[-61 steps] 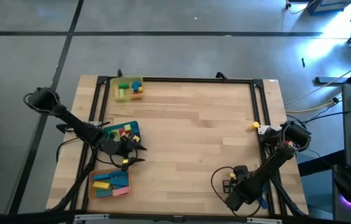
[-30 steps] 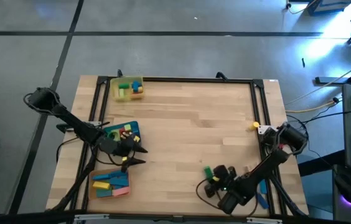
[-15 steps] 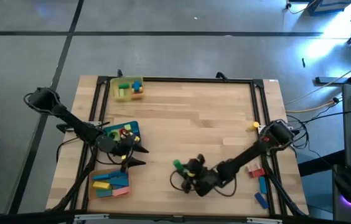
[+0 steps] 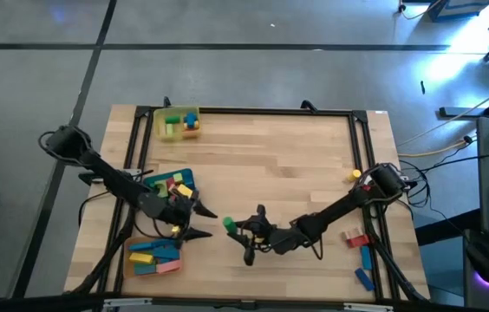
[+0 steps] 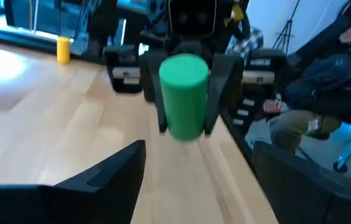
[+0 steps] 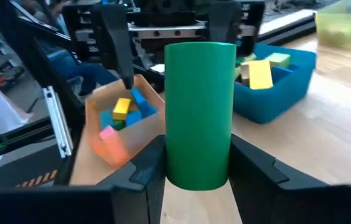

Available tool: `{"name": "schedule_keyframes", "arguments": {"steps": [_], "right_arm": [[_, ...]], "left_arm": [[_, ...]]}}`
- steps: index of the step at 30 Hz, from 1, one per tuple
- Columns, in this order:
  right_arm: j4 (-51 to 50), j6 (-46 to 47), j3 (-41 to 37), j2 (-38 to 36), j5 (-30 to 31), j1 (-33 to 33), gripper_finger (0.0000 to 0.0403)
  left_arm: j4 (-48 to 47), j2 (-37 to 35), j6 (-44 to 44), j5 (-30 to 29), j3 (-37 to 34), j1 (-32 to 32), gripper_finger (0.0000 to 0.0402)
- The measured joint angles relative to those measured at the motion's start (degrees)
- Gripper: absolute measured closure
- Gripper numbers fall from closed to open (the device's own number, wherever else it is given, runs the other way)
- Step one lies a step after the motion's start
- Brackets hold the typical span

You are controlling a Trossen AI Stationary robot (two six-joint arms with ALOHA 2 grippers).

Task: Sort blocks by size
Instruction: Put the green cylindrical block into the yellow bin

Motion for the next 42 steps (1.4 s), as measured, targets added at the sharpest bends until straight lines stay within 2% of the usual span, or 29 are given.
{"name": "schedule_keyframes", "arguments": {"steps": [5, 16, 22, 29, 37, 42], "right_arm": [[1.1, -1.0, 0.0, 0.0, -0.3, 0.1, 0.0259], [2.1, -2.2, 0.0, 0.0, -1.3, 0.2, 0.0259], [3.0, -3.6, 0.0, -0.1, -1.9, 0.1, 0.0258], [3.0, -4.0, 0.0, -0.1, -1.9, 0.1, 0.0255], [3.0, -3.4, 0.0, -0.1, -1.9, 0.1, 0.0202], [2.7, -4.0, 0.0, -0.1, -1.9, 0.1, 0.0148]], "left_arm": [[4.6, 4.8, 1.3, -0.1, 3.8, 0.8, 0.0121], [4.5, 13.1, 4.3, -0.2, 12.1, 1.2, 0.0127], [4.2, 13.4, 4.2, -0.1, 12.9, 2.9, 0.0179], [4.1, 13.4, 4.3, 0.1, 12.9, 3.3, 0.0275], [3.2, 13.0, 6.0, -0.1, 12.9, 3.2, 0.0282], [-4.9, 7.8, 6.9, -1.2, 12.9, 3.3, 0.0282]]}}
